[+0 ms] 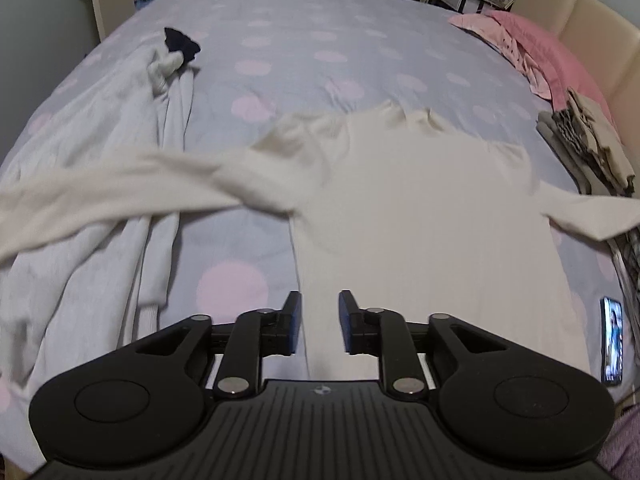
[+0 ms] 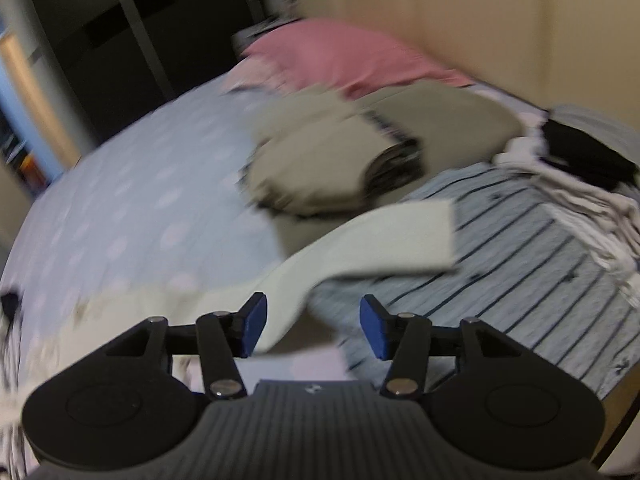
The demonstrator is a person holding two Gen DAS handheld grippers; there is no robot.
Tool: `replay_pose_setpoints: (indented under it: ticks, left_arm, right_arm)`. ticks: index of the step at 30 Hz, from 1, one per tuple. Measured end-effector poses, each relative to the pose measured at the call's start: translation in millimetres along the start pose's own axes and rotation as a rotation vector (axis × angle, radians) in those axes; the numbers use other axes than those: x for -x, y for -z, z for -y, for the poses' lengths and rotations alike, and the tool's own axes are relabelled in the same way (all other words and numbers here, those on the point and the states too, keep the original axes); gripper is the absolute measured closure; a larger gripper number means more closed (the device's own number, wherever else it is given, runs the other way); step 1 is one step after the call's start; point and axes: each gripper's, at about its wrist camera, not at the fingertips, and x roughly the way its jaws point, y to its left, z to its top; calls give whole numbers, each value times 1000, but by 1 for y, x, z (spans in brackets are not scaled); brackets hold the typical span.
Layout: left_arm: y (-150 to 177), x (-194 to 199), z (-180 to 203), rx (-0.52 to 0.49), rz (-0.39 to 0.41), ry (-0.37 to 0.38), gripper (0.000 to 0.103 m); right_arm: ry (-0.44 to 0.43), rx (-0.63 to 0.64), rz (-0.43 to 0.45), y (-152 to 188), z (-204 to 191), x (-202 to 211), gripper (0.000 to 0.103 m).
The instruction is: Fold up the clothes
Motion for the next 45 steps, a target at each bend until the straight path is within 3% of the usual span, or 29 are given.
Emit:
replay_pose_setpoints:
  ticks: [3,15,22,23,25,29,35,45]
  left_arm:
    - [-12,-11,2,11,11,7,80]
    - [-35,-50,24,-11,-37,2,79]
    - [-36,-59,35,-59,-58,-8,79]
    - [-36,-60,37,-65,-60,-10,79]
    - [-36,-61,39,-76,-62,-12,79]
    - [-36,-64,44,-98,-68,-18,79]
    - [-36,-59,46,-91,-55,-7,79]
    - [-37,-36,43,-81,7,25,79]
  right_arm:
    - [45,-56,21,-14,22,-5,36]
    - [98,-274,-9,-33,77,-48,38]
    - [78,-363,-91,-28,87,-78,60]
    - [82,-368,-92,-28,87,-80,64]
    - [96,-364,-80,-28,86,-81,84]
    - [102,-317,-32,-34,78,-71,94]
    - [45,-197,84,-53,35,-35,96]
    - [-230,80,197,-67,-119,34,97]
